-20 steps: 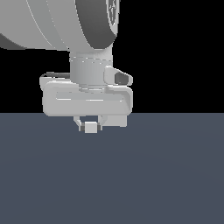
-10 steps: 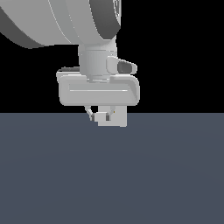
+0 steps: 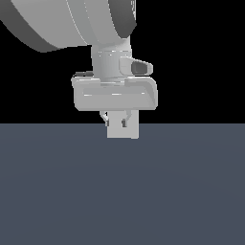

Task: Plug the charger into the wall socket.

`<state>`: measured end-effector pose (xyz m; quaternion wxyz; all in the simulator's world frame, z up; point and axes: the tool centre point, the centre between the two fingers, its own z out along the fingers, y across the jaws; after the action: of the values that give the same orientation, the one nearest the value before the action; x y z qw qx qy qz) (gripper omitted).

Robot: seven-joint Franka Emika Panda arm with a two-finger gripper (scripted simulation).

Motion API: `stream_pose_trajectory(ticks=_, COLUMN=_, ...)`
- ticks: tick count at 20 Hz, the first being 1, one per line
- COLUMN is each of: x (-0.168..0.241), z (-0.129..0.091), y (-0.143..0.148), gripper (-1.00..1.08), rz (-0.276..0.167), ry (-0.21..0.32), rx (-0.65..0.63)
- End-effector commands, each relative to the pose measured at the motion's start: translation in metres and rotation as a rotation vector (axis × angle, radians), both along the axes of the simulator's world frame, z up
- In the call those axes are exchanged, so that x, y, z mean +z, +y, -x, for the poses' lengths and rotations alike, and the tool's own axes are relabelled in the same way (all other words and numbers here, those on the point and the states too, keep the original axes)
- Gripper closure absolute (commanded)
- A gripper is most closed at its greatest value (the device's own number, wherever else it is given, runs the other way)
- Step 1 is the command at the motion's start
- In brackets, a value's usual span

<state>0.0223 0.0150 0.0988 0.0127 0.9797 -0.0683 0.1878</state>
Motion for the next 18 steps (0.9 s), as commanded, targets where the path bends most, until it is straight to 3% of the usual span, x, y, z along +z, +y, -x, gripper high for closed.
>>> stream_pose_trajectory(ticks=1, x=0.001, z=-0.001, y=-0.002, gripper=1.08, rz=0.0, ry=0.001, rx=-0.017)
stream_pose_trajectory(ticks=11, x=0.001, z=-0.003, y=-0.003, gripper=1.08, rz=0.0, ry=0.002, rx=-0.021)
stream_pose_trajectory(ticks=18, x=0.001, z=-0.02, y=-0.006, gripper=1.08, rz=0.0, ry=0.002, rx=-0.021)
